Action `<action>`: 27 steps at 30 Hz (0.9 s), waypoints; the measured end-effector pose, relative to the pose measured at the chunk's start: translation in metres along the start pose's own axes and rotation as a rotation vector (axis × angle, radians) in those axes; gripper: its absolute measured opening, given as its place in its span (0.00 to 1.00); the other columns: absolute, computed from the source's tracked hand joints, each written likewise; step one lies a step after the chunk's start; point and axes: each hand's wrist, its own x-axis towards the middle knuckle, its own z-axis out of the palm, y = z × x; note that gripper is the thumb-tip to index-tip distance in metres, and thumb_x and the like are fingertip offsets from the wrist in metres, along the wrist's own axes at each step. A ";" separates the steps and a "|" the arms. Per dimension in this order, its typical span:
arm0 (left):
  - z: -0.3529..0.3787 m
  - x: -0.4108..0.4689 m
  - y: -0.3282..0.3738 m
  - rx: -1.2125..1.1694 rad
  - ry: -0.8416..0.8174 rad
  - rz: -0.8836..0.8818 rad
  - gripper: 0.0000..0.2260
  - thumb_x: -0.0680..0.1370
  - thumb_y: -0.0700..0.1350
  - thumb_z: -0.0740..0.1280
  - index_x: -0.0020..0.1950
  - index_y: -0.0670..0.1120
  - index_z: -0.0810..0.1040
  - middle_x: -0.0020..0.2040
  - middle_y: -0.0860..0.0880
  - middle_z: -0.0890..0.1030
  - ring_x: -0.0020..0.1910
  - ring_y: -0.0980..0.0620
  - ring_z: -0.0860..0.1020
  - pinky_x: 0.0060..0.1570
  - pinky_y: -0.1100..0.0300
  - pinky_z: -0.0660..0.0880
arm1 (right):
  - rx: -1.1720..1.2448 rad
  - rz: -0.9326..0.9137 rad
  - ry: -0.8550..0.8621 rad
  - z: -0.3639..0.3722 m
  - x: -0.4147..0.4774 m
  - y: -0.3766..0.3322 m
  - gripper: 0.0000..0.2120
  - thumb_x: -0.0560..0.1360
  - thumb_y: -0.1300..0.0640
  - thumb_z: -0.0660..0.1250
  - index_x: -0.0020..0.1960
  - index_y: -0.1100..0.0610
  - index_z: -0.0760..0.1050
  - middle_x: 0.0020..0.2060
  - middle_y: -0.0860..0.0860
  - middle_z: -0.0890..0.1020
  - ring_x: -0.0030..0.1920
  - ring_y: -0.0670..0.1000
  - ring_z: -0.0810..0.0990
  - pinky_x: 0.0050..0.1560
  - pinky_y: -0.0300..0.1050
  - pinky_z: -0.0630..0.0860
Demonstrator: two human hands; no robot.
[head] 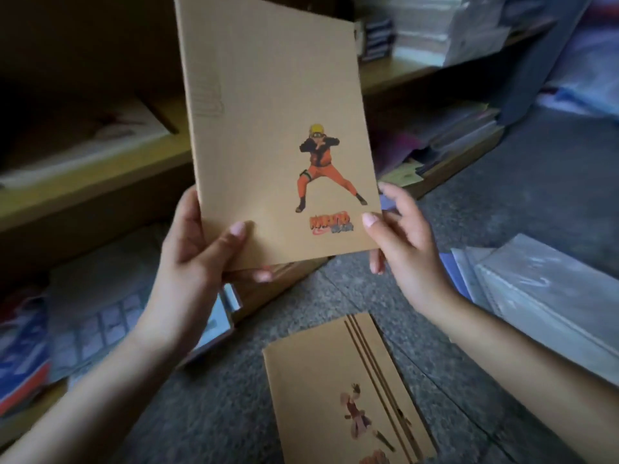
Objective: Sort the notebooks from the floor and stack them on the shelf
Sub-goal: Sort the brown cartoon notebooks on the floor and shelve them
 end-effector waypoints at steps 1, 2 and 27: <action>-0.008 0.005 0.007 0.002 0.049 0.029 0.17 0.78 0.33 0.59 0.59 0.53 0.70 0.47 0.58 0.80 0.42 0.55 0.81 0.27 0.63 0.78 | 0.052 0.007 -0.034 0.008 0.010 -0.006 0.12 0.78 0.61 0.62 0.57 0.47 0.70 0.34 0.50 0.79 0.23 0.45 0.71 0.23 0.36 0.67; -0.016 0.009 0.014 -0.001 0.100 0.052 0.17 0.78 0.33 0.59 0.60 0.53 0.70 0.50 0.57 0.79 0.44 0.55 0.81 0.27 0.63 0.78 | 0.090 0.014 -0.070 0.017 0.019 -0.012 0.12 0.78 0.62 0.62 0.57 0.48 0.72 0.32 0.48 0.80 0.23 0.44 0.71 0.23 0.36 0.67; -0.124 0.057 0.058 0.131 0.642 0.117 0.20 0.76 0.35 0.67 0.61 0.46 0.60 0.57 0.40 0.74 0.49 0.48 0.81 0.44 0.57 0.82 | 0.147 0.430 -0.178 0.197 0.131 -0.056 0.15 0.79 0.61 0.60 0.66 0.57 0.70 0.38 0.50 0.81 0.31 0.43 0.73 0.26 0.32 0.67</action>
